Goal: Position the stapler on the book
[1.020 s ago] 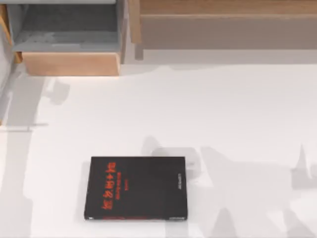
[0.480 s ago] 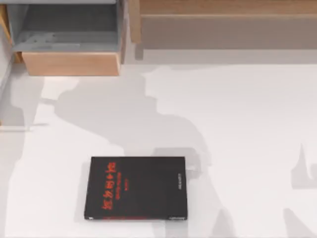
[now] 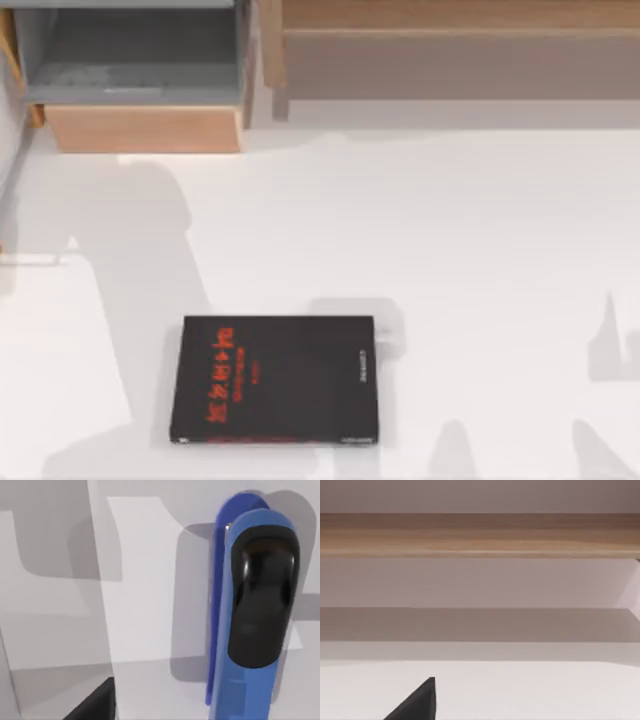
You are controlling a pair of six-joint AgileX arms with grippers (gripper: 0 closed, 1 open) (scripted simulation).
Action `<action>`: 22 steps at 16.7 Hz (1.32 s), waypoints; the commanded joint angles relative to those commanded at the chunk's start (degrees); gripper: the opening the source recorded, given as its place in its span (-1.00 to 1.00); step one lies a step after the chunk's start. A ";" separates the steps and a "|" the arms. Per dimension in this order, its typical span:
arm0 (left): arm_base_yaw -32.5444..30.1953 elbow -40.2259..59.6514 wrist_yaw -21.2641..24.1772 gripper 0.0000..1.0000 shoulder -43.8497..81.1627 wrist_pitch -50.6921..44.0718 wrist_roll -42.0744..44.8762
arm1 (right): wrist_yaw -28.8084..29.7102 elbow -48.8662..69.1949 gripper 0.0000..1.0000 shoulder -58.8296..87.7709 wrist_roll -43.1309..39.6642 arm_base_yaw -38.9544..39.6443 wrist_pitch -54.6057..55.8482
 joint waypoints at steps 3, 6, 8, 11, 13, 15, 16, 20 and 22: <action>-0.37 2.53 0.07 1.00 1.81 -0.26 -0.43 | 0.00 0.00 1.00 0.00 0.00 0.00 0.00; -0.37 2.53 0.07 1.00 1.81 -0.26 -0.43 | 0.00 0.00 1.00 0.00 0.00 0.00 0.00; -0.24 2.24 0.08 1.00 1.80 -0.14 -0.40 | 0.00 0.00 1.00 0.00 0.00 0.00 0.00; -0.11 -1.52 -0.08 1.00 -0.31 1.59 -0.45 | 0.00 0.00 1.00 0.00 0.00 0.00 0.00; 0.15 -6.20 -0.18 1.00 -3.04 3.58 -0.34 | 0.00 0.00 1.00 0.00 0.00 0.00 0.00; 0.40 -10.83 -0.26 1.00 -5.60 5.74 -0.06 | 0.00 0.00 1.00 0.00 0.00 0.00 0.00; 0.49 -12.83 -0.26 1.00 -6.55 6.73 0.09 | 0.00 0.00 1.00 0.00 0.00 0.00 0.00; 0.53 -17.20 -0.28 1.00 -7.11 10.07 0.31 | 0.00 0.00 1.00 0.00 0.00 0.00 0.00; 0.38 -16.94 -0.21 1.00 -5.53 11.41 0.15 | 0.00 0.00 1.00 0.00 0.00 0.00 0.00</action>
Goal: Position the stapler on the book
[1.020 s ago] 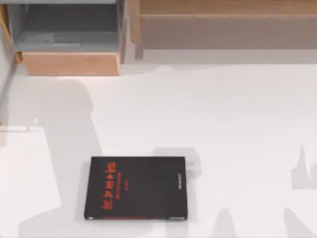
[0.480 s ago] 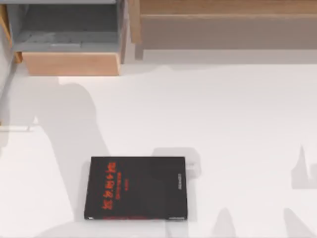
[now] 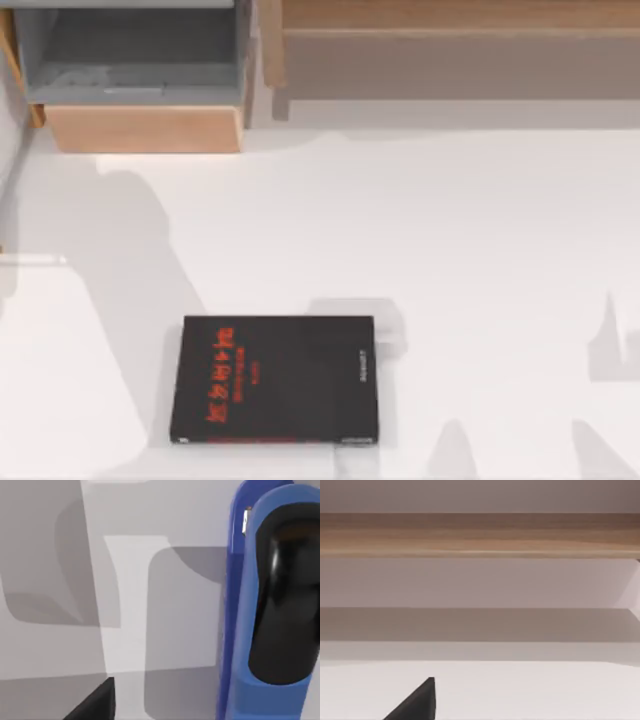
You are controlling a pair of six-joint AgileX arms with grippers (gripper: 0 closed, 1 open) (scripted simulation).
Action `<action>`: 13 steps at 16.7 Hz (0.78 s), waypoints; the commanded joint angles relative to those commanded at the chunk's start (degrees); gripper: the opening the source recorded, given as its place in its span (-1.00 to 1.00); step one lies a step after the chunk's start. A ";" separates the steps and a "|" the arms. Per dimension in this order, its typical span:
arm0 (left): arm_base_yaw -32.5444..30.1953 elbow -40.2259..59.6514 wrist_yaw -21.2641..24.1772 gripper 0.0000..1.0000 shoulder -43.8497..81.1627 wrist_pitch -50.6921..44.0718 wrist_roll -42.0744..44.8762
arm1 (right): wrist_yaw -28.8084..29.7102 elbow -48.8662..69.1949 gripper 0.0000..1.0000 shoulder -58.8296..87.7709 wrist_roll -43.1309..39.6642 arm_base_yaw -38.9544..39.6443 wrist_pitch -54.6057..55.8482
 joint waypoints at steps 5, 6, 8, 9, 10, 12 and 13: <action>-0.71 4.73 0.25 1.00 5.07 1.10 -0.67 | 0.00 0.00 1.00 0.00 0.00 0.00 0.00; -0.87 5.23 0.25 1.00 5.75 1.06 -0.75 | 0.00 0.00 1.00 0.00 0.00 0.00 0.00; -0.92 5.33 0.24 1.00 5.91 1.05 -0.77 | 0.00 0.00 1.00 0.00 0.00 0.00 0.00; -0.92 5.33 0.24 1.00 5.91 1.05 -0.77 | 0.00 0.00 1.00 0.00 0.00 0.00 0.00; -0.92 5.33 0.24 1.00 5.91 1.05 -0.77 | 0.00 0.00 1.00 0.00 0.00 0.00 0.00; -0.92 5.33 0.24 0.70 5.91 1.05 -0.77 | 0.00 0.00 1.00 0.00 0.00 0.00 0.00; -0.92 5.33 0.24 0.55 5.91 1.05 -0.77 | 0.00 0.00 1.00 0.00 0.00 0.00 0.00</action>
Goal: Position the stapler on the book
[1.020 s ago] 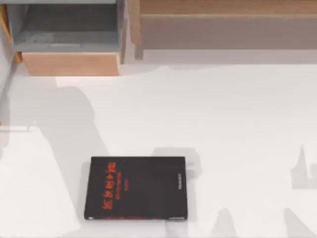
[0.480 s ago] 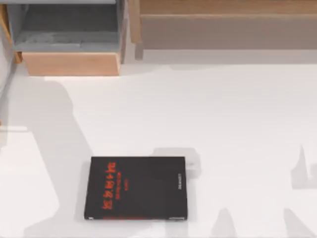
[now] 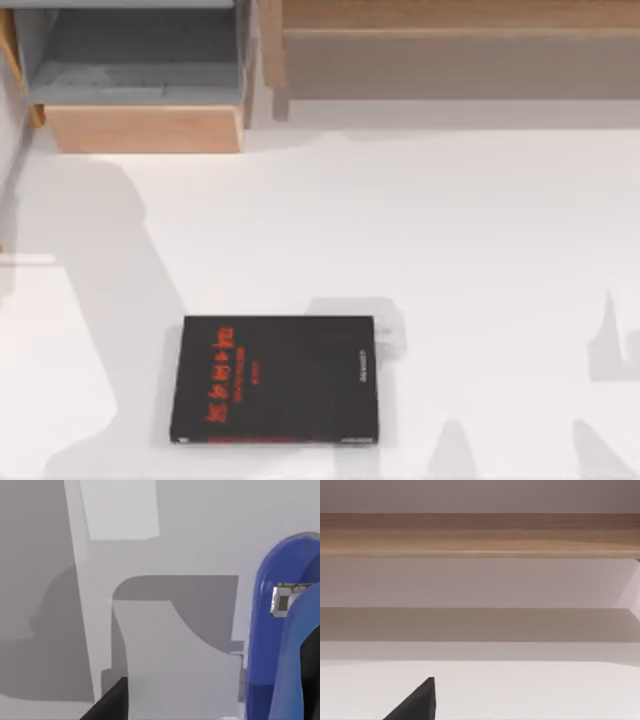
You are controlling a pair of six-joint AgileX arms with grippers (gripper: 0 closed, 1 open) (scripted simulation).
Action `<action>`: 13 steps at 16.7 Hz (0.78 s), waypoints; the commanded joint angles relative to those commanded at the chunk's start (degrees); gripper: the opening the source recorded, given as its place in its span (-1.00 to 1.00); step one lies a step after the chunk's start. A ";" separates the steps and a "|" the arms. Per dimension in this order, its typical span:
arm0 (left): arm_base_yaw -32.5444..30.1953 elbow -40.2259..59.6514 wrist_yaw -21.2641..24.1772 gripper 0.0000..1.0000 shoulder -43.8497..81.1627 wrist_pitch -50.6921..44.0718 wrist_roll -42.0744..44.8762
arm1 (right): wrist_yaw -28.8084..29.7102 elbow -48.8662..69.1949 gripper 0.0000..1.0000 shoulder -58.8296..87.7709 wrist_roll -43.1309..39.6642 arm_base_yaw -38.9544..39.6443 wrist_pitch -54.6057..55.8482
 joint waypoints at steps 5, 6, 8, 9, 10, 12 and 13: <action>0.00 0.00 0.00 -0.21 0.00 0.00 0.00 | 0.00 0.00 1.00 0.00 0.00 0.00 0.00; 0.00 0.00 0.00 -0.36 0.00 0.00 0.00 | 0.00 0.00 1.00 0.00 0.00 0.00 0.00; 0.00 0.00 0.00 -0.66 0.00 0.00 0.00 | 0.00 0.00 1.00 0.00 0.00 0.00 0.00; 0.00 0.00 0.00 -0.81 0.00 0.00 0.00 | 0.00 0.00 1.00 0.00 0.00 0.00 0.00; 0.00 0.00 0.00 -0.96 0.00 0.00 0.00 | 0.00 0.00 1.00 0.00 0.00 0.00 0.00; 0.00 0.00 0.00 -1.00 0.00 0.00 0.00 | 0.00 0.00 1.00 0.00 0.00 0.00 0.00; 0.00 0.00 0.00 -1.00 0.00 0.00 0.00 | 0.00 0.00 1.00 0.00 0.00 0.00 0.00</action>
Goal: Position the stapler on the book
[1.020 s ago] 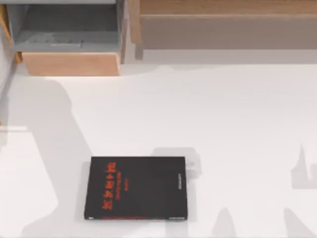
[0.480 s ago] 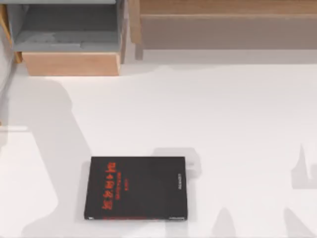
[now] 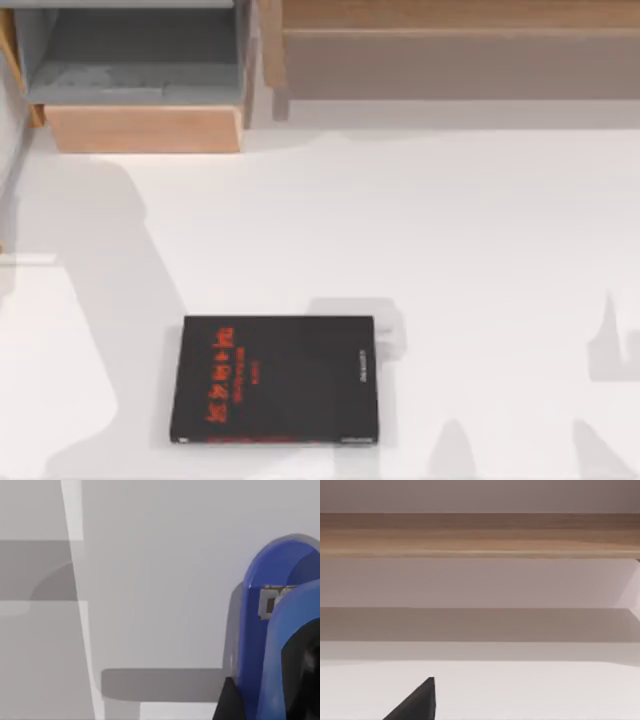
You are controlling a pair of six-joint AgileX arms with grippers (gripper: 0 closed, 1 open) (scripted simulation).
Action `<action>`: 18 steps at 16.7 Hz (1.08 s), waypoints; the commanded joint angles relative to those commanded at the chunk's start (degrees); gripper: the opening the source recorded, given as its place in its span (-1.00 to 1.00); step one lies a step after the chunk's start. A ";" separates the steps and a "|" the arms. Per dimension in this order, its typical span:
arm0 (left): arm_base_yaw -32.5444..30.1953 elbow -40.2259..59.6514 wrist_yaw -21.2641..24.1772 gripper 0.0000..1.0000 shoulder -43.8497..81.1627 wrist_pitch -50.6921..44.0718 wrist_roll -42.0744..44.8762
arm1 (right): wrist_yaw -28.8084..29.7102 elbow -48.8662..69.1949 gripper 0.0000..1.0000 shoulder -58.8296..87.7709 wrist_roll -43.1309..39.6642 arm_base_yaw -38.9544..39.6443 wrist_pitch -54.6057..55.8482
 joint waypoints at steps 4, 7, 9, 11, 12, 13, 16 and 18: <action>0.00 0.00 0.00 -1.00 0.00 0.00 0.00 | 0.00 0.00 1.00 0.00 0.00 0.00 0.00; 0.17 -0.04 0.00 -1.00 -0.17 0.00 0.05 | 0.00 0.00 1.00 0.00 0.00 0.00 0.00; 0.39 -0.28 0.09 -1.00 -1.56 -0.33 -1.24 | 0.00 0.00 1.00 0.00 0.00 0.00 0.00; 0.64 -1.74 0.10 -1.00 -4.11 -0.67 -4.08 | 0.00 0.00 1.00 0.00 0.00 0.00 0.00; 0.69 -2.76 0.01 -1.00 -5.83 -0.63 -5.99 | 0.00 0.00 1.00 0.00 0.00 0.00 0.00; 0.63 -3.88 -0.20 -1.00 -7.87 -0.37 -8.14 | 0.00 0.00 1.00 0.00 0.00 0.00 0.00; -0.86 -7.87 -1.25 -1.00 -15.05 1.25 -15.50 | 0.00 0.00 1.00 0.00 0.00 0.00 0.00; -3.32 -11.38 -2.14 -1.00 -20.13 2.73 -20.95 | 0.00 0.00 1.00 0.00 0.00 0.00 0.00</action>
